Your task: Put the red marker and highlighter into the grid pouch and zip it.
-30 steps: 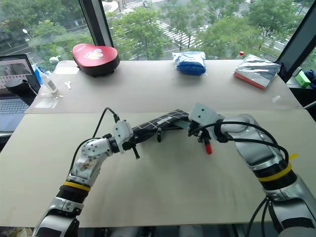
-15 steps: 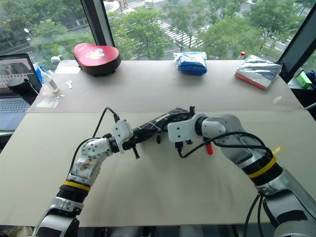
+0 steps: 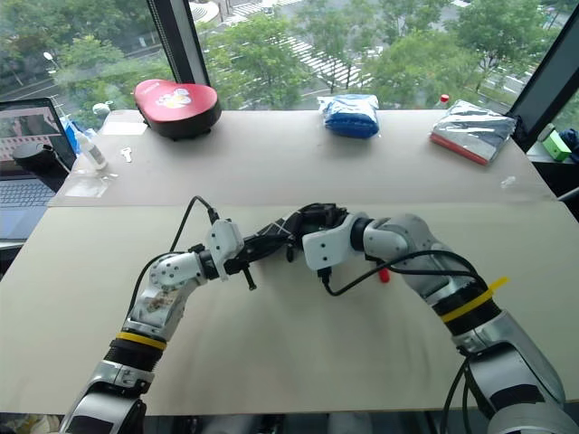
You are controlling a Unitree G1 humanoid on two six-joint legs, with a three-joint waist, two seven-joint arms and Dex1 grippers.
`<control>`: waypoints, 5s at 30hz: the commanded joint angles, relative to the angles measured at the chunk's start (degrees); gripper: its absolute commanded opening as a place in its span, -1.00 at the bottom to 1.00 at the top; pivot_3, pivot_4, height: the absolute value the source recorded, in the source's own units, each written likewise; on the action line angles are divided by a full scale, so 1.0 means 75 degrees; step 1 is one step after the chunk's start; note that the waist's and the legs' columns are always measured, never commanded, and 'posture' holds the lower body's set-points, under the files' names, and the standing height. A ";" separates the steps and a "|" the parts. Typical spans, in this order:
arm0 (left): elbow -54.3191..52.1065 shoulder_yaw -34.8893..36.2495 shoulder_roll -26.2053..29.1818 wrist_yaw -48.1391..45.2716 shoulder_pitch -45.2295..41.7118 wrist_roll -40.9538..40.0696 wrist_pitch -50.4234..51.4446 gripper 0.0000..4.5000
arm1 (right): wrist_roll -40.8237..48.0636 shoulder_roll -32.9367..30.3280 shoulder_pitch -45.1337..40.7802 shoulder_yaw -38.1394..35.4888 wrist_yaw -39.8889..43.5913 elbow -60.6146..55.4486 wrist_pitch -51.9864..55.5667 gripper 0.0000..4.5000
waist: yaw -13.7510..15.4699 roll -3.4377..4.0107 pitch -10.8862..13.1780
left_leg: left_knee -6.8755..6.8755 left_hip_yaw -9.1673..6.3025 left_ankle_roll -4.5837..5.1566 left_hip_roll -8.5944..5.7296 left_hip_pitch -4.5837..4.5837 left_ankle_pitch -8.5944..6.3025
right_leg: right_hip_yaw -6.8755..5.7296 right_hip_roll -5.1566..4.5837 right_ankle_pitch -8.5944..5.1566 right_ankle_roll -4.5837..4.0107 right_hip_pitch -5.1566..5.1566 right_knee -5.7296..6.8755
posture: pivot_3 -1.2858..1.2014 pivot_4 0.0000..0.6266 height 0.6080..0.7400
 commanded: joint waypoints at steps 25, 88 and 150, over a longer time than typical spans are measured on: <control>-0.0034 0.0011 -0.0060 0.0039 -0.0129 -0.0028 -0.0154 -1.00 | 0.5531 -0.0199 0.1918 -0.3281 -0.1499 -0.3247 0.9819 0.76 | 0.0027 0.0001 -0.0001 | 0.0004 -0.0003 0.0027 0.0007 -0.0004 -0.0018 | 0.0009 -0.0014 0.0002 -0.0003 0.0004 -0.0001 | 0.03 -0.52 1.00; -0.0016 -0.0060 -0.0130 0.0090 -0.0208 -0.0017 -0.0192 -1.00 | 0.1332 -0.1475 0.2050 -0.1698 -0.0182 -0.2539 0.2656 -0.78 | 0.0010 0.0000 0.0000 | 0.0011 0.0004 0.0009 0.0006 0.0015 -0.0011 | 0.0006 0.0003 0.0002 0.0000 0.0020 -0.0002 | 0.03 -0.52 1.00; -0.0030 -0.0084 -0.0176 0.0179 -0.0256 -0.0033 -0.0097 -1.00 | 0.3670 0.0224 0.0541 -0.2856 0.0970 -0.2302 0.3735 0.36 | 0.0010 0.0000 0.0000 | 0.0003 -0.0002 -0.0002 0.0009 0.0012 -0.0005 | 0.0014 0.0012 0.0003 -0.0003 0.0013 -0.0001 | 0.03 -0.52 1.00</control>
